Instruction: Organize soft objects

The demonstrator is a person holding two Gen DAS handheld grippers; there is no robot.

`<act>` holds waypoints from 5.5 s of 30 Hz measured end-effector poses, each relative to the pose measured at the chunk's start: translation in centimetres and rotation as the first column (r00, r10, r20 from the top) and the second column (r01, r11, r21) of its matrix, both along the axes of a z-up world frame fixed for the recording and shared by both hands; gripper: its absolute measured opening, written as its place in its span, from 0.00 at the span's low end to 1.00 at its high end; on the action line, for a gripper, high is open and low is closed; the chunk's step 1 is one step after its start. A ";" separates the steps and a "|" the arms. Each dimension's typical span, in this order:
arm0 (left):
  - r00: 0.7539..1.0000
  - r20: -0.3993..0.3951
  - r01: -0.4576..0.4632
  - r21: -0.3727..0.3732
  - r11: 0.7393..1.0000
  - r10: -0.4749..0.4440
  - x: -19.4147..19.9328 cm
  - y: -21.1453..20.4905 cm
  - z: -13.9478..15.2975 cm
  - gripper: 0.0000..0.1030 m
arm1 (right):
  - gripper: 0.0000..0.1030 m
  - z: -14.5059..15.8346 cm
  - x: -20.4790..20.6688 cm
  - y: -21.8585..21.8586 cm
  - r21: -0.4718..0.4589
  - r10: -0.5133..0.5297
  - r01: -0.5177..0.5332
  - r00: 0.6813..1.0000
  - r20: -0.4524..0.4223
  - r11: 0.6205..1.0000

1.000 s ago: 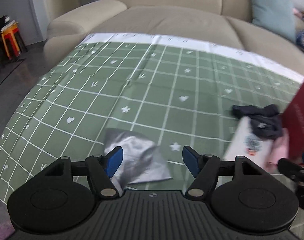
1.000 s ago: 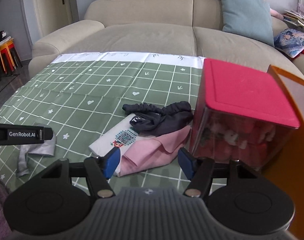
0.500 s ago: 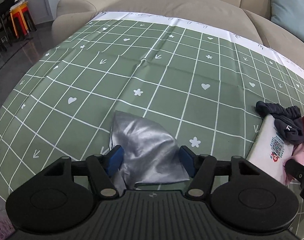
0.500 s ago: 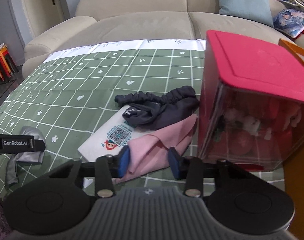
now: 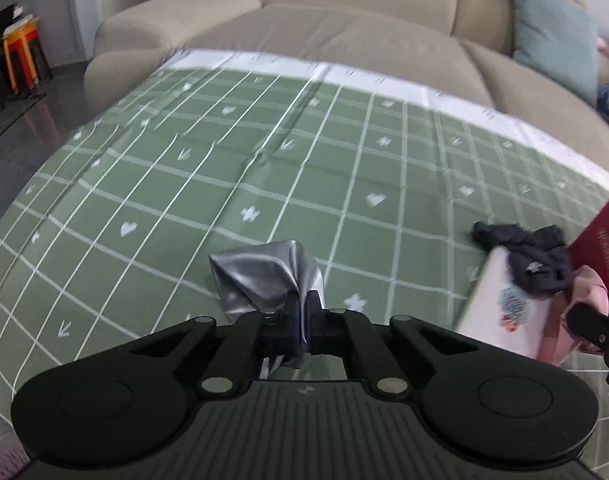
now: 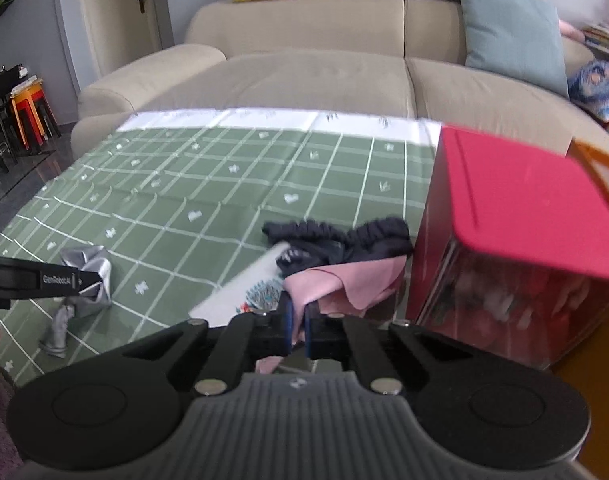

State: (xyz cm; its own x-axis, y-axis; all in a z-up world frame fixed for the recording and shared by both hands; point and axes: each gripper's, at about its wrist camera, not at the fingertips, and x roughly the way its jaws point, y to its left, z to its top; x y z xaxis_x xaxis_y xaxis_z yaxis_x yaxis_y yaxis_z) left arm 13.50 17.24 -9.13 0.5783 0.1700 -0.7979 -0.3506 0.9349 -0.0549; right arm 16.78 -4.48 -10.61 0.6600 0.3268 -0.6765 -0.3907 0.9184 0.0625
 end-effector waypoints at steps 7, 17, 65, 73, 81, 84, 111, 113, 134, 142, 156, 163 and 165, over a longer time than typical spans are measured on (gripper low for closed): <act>0.992 0.103 0.079 -0.016 0.997 -0.077 -1.0 -1.6 2.9 0.02 | 0.02 2.9 -1.8 0.3 0.013 0.025 -0.026 0.997 0.068 1.000; 0.965 0.075 0.261 -0.135 0.956 -0.253 -3.0 -5.7 3.4 0.02 | 0.02 2.5 -5.2 -1.4 -0.022 0.045 -0.046 0.998 -0.037 0.999; 0.925 0.053 0.379 -0.077 0.922 -0.376 -2.0 -8.7 2.1 0.03 | 0.04 0.2 -2.9 -1.4 -0.106 0.039 -0.035 0.998 0.039 0.994; 0.920 0.106 0.379 -0.008 0.925 -0.376 -1.8 -9.0 5.8 0.03 | 0.04 4.9 -2.8 -1.9 -0.064 0.042 -0.034 0.990 0.137 0.997; 0.881 0.177 0.430 0.085 0.899 -0.438 -1.3 -11.2 10.6 0.03 | 0.04 10.2 -2.4 -4.8 -0.019 0.007 -0.003 0.974 0.226 1.000; 0.857 0.210 0.458 0.109 0.883 -0.470 -1.0 -12.5 12.4 0.03 | 0.04 12.2 -2.2 -6.5 0.010 -0.020 0.018 0.969 0.245 1.000; 0.617 0.302 0.718 0.163 0.677 -0.727 4.1 -29.2 17.6 0.03 | 0.04 16.8 -1.5 -22.9 0.021 -0.257 0.264 0.914 0.314 0.964; 0.607 0.288 0.733 0.156 0.662 -0.740 4.4 -30.6 16.9 0.03 | 0.04 16.1 -1.2 -23.9 0.014 -0.274 0.283 0.914 0.300 0.959; 0.504 -0.023 0.856 0.146 0.496 -0.863 10.6 -38.3 6.4 0.03 | 0.04 6.2 5.0 -28.6 -0.131 -0.283 0.291 0.956 0.075 0.948; 0.480 -0.093 0.873 0.150 0.464 -0.872 12.8 -39.6 4.5 0.04 | 0.05 4.3 8.2 -28.7 -0.165 -0.268 0.271 0.963 0.040 0.948; 0.466 -0.183 0.884 0.129 0.448 -0.866 14.5 -39.9 2.5 0.19 | 0.36 2.3 10.3 -28.5 -0.216 -0.268 0.246 0.960 -0.079 0.945; 0.497 -0.170 0.865 0.179 0.469 -0.851 14.4 -39.4 3.2 0.40 | 0.47 2.3 10.0 -28.6 -0.231 -0.279 0.254 0.957 -0.079 0.939; 0.508 -0.151 0.858 0.170 0.484 -0.848 14.5 -39.0 3.7 0.41 | 0.49 2.6 9.9 -28.5 -0.230 -0.283 0.260 0.957 -0.070 0.938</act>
State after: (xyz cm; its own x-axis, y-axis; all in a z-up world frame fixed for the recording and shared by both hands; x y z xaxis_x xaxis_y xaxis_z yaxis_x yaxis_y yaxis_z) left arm 27.96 -21.78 -5.40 0.4962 -0.2356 -0.8356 0.6282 0.7618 0.1582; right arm 26.68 -33.00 -8.01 0.6278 -0.0164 -0.7782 -0.1268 0.9843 -0.1230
